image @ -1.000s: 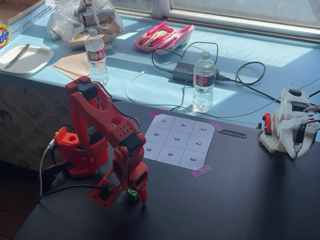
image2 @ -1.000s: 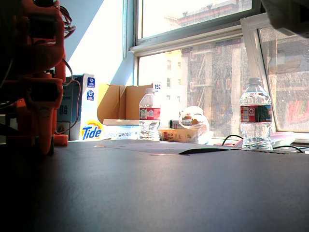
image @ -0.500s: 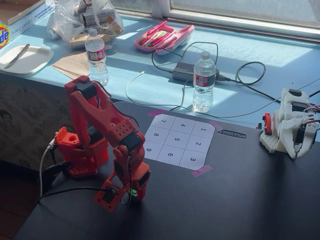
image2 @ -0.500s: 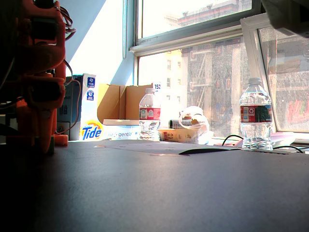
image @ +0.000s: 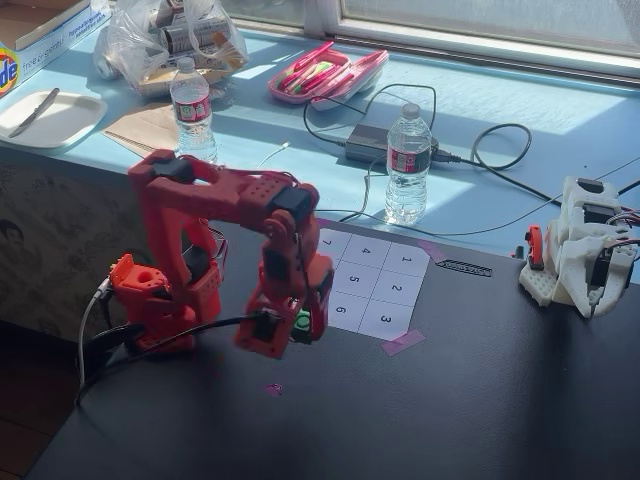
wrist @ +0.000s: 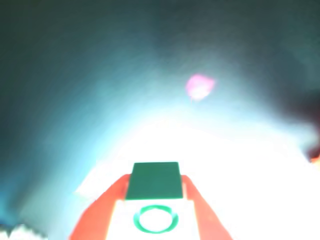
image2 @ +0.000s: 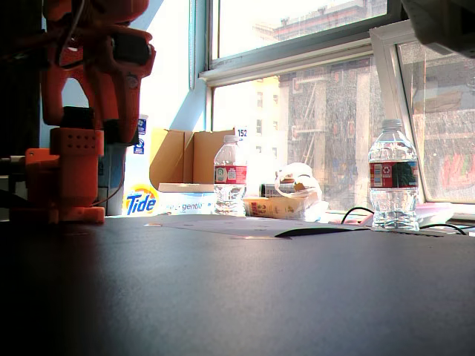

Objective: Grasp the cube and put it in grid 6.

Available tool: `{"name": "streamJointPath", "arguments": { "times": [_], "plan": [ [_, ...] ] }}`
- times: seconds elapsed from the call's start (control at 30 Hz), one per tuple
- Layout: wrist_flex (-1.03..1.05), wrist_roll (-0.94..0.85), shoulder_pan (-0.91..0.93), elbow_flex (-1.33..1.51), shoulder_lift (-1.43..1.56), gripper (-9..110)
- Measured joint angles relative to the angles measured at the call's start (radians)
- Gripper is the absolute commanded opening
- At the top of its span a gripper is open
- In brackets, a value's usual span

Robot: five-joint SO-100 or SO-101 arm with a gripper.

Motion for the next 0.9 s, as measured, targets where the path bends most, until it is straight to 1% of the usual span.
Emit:
{"name": "streamJointPath", "arguments": {
  "times": [0.07, 0.2, 0.47, 0.57, 0.7, 0.9],
  "plan": [
    [-0.002, 0.009, -0.080, -0.066, 0.006, 0],
    [-0.055, 0.023, -0.238, -0.087, 0.008, 0],
    [-0.308, 0.005, -0.425, 0.184, -0.005, 0],
    [-0.388, 0.000, -0.449, 0.319, -0.014, 0],
    [-0.558, -0.026, -0.454, 0.499, -0.014, 0],
    [-0.676, -0.043, -0.477, 0.535, -0.071, 0]
  ]
}}
